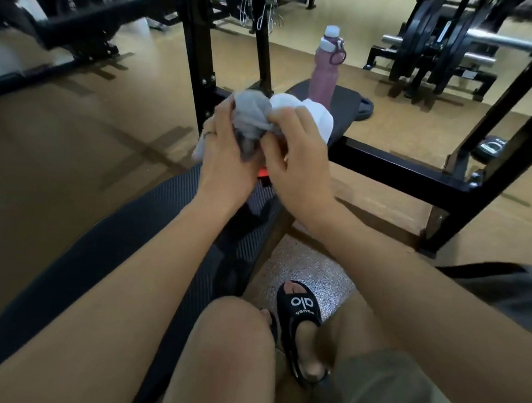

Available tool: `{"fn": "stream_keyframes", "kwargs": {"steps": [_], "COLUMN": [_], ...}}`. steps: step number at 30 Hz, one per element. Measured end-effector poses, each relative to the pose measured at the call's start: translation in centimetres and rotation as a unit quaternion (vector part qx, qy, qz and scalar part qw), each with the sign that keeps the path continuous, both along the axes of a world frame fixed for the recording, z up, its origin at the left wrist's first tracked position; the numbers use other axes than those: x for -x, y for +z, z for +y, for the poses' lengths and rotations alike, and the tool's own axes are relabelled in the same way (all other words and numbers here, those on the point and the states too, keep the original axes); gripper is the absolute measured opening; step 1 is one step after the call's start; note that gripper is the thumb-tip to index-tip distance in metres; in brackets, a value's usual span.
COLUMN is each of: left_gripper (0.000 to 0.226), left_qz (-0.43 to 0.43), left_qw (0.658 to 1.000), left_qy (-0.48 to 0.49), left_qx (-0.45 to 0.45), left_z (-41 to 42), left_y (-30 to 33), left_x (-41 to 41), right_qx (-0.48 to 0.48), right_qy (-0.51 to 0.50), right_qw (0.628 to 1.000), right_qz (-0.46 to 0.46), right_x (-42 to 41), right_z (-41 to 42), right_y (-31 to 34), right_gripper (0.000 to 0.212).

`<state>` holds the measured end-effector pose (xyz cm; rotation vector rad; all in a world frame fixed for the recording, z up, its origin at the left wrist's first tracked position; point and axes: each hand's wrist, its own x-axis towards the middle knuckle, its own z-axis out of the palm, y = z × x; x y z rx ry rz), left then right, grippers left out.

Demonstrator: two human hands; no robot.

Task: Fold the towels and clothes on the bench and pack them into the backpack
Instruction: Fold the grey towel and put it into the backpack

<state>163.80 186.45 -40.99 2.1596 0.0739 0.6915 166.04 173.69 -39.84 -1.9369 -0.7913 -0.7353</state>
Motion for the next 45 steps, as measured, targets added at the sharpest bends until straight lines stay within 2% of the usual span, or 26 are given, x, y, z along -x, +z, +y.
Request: {"fn": "stream_keyframes", "kwargs": {"steps": [3, 7, 10, 12, 14, 17, 21, 23, 27, 29, 31, 34, 36, 38, 42, 45], "left_gripper": [0.033, 0.019, 0.019, 0.021, 0.025, 0.036, 0.050, 0.056, 0.034, 0.024, 0.021, 0.023, 0.022, 0.022, 0.014, 0.029], "left_qz": [0.022, 0.013, 0.039, 0.112, 0.221, 0.315, 0.385, 0.370, 0.320, 0.297, 0.289, 0.318, 0.327, 0.336, 0.360, 0.369], "left_qw": [0.998, 0.987, 0.963, 0.954, 0.949, 0.920, 0.893, 0.905, 0.927, 0.938, 0.946, 0.939, 0.932, 0.924, 0.895, 0.863], "left_qy": [0.024, 0.042, 0.053, 0.028, -0.030, -0.091, -0.111, -0.103, -0.099, -0.084, -0.065, -0.059, -0.061, -0.049, 0.000, 0.063], "left_qx": [-0.045, -0.154, -0.260, -0.275, -0.225, -0.213, -0.204, -0.184, -0.167, -0.159, -0.131, -0.116, -0.145, -0.178, -0.263, -0.340], "left_z": [0.1, 0.2, 0.5, 0.8, 1.2, 1.9, 2.8, 3.2, 4.8, 6.0, 7.1, 8.3, 8.6, 9.0, 9.9, 9.8], "left_y": [0.3, -0.3, 0.0, 0.7, 1.4, 2.2, 2.6, 1.8, -0.5, -1.0, -1.7, -2.9, -3.4, -3.6, -3.5, -3.1], "left_x": [3.2, 6.9, 8.8, 9.8, 10.5, 11.6, 12.4, 12.9, 13.3, 12.9, 12.6, 12.5, 12.5, 12.4, 12.4, 12.6], "right_qx": [-0.013, -0.020, 0.002, 0.015, 0.011, 0.002, 0.023, 0.041, 0.059, 0.071, 0.093, 0.154, 0.206, 0.227, 0.198, 0.187], "right_qy": [0.024, 0.065, 0.068, 0.067, 0.078, 0.107, 0.133, 0.125, 0.115, 0.123, 0.133, 0.154, 0.175, 0.170, 0.113, 0.099], "right_qw": [0.996, 0.979, 0.972, 0.969, 0.958, 0.943, 0.936, 0.935, 0.936, 0.932, 0.930, 0.928, 0.928, 0.934, 0.954, 0.959], "right_qz": [0.081, 0.193, 0.225, 0.236, 0.274, 0.314, 0.326, 0.328, 0.327, 0.335, 0.329, 0.303, 0.257, 0.220, 0.193, 0.190], "right_x": [3.2, 6.1, 7.3, 7.6, 7.8, 8.1, 8.4, 8.1, 7.4, 7.2, 7.0, 6.7, 6.5, 6.3, 6.0, 6.0], "right_z": [-1.2, -2.5, -3.0, -3.0, -2.9, -2.5, -1.6, -1.1, 0.0, 0.6, 1.0, 1.4, 1.8, 2.3, 2.9, 2.9], "right_y": [-1.0, -2.8, -3.7, -4.0, -3.9, -3.8, -4.6, -5.5, -6.2, -6.3, -6.5, -7.0, -7.4, -7.8, -8.3, -8.4], "right_gripper": [0.003, 0.008, 0.008, 0.011, 0.016, 0.020, 0.025, 0.028, 0.032, 0.027, 0.021, 0.024, 0.025, 0.013, 0.005, 0.005]}}
